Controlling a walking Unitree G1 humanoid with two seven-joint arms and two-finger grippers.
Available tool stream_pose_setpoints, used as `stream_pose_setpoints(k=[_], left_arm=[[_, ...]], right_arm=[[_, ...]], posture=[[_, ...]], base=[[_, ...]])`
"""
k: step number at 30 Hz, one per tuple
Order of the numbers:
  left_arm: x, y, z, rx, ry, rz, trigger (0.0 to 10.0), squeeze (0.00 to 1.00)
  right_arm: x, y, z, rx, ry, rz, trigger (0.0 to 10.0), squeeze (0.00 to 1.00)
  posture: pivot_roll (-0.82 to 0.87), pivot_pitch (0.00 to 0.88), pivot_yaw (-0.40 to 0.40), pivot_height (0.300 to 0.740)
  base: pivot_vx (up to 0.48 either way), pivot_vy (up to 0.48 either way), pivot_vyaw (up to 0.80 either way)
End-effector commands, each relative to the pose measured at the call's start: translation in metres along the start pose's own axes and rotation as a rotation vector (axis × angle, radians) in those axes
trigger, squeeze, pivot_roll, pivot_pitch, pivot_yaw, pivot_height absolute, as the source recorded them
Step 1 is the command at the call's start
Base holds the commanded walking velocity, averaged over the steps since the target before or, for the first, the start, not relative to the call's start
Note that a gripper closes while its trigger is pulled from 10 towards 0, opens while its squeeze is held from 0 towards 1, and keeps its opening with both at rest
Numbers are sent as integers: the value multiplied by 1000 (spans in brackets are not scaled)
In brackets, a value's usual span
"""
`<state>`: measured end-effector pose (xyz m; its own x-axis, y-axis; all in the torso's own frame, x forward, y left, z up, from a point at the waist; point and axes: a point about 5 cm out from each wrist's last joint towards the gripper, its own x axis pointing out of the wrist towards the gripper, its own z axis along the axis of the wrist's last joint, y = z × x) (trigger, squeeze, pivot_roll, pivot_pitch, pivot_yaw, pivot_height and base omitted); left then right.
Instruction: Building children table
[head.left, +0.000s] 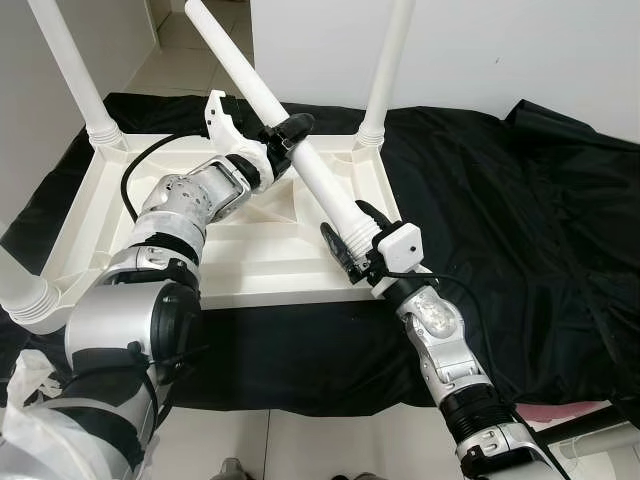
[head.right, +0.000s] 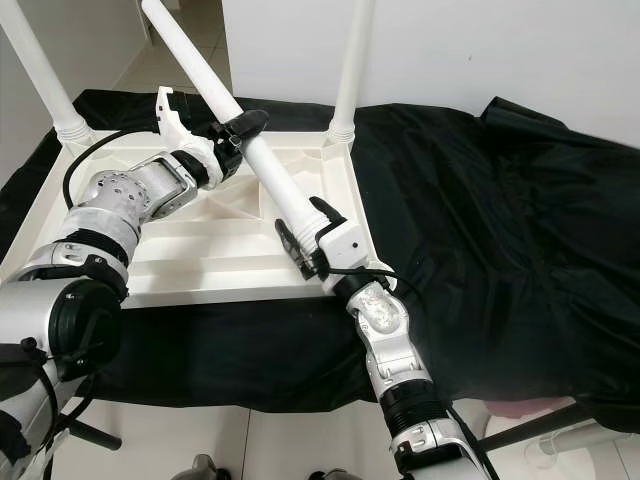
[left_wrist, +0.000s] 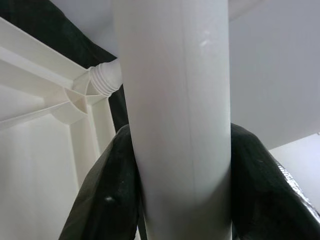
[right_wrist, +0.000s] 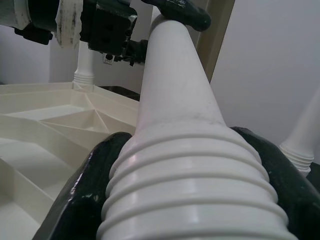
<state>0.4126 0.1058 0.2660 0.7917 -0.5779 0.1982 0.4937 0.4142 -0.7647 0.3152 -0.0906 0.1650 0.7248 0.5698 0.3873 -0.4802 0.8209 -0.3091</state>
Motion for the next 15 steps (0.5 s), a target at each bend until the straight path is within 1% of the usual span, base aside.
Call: stream_pose_setpoints(k=[1, 2, 3, 4, 5, 6, 8, 10, 11, 13, 14, 15], left_arm=[[5, -15, 11, 28, -25, -70, 0, 0], [5, -15, 11, 28, -25, -70, 0, 0], [6, -16, 12, 21, -30, -72, 0, 0], [6, -16, 12, 21, -30, -72, 0, 0], [7, -18, 13, 14, -33, -71, 10000, 0], [7, -18, 13, 14, -33, -71, 10000, 0], [9, -23, 16, 25, -41, -80, 10000, 0], [9, -23, 16, 25, -41, -80, 10000, 0], [9, -26, 18, 33, -45, -89, 10000, 0], [9, -28, 19, 38, -47, -97, 10000, 0], [9, -29, 22, 53, -52, -99, 10000, 0], [9, -30, 26, 79, -66, -98, 10000, 0]], right_arm=[[-4, 5, -4, 8, 24, 38, 10000, 0], [-4, 5, -4, 8, 24, 38, 10000, 0], [-4, 3, -5, 30, 27, 24, 10000, 455], [-4, 3, -5, 30, 27, 24, 10000, 455], [-4, 2, -4, 57, 21, 10, 10000, 1000], [-4, 2, -4, 57, 21, 10, 10000, 1000], [-3, -4, -2, 97, 13, -40, 10000, 1000], [-3, -4, -2, 97, 13, -40, 10000, 1000], [-2, -7, -1, 108, 8, -56, 10000, 965], [-2, -8, 0, 118, 6, -66, 10000, 965], [-1, -10, 1, 129, 2, -73, 10000, 0], [0, -13, 1, 145, 1, -85, 10000, 0]], posture=[[-67, 55, 10, 740], [-67, 55, 10, 740], [-67, 55, 10, 740], [-67, 55, 10, 740], [-72, 52, 5, 740], [-72, 52, 5, 740], [-76, 45, 3, 740], [-76, 45, 3, 740], [-76, 42, 3, 740], [-77, 35, 5, 740], [-79, 28, 9, 740], [-80, 24, 10, 740]], base=[[0, 0, 0], [0, 0, 0], [0, 0, 0], [0, 0, 0], [0, 0, 0], [0, 0, 0], [0, 0, 0], [0, 0, 0], [0, 0, 0], [0, 0, 0], [0, 0, 0], [0, 0, 0]])
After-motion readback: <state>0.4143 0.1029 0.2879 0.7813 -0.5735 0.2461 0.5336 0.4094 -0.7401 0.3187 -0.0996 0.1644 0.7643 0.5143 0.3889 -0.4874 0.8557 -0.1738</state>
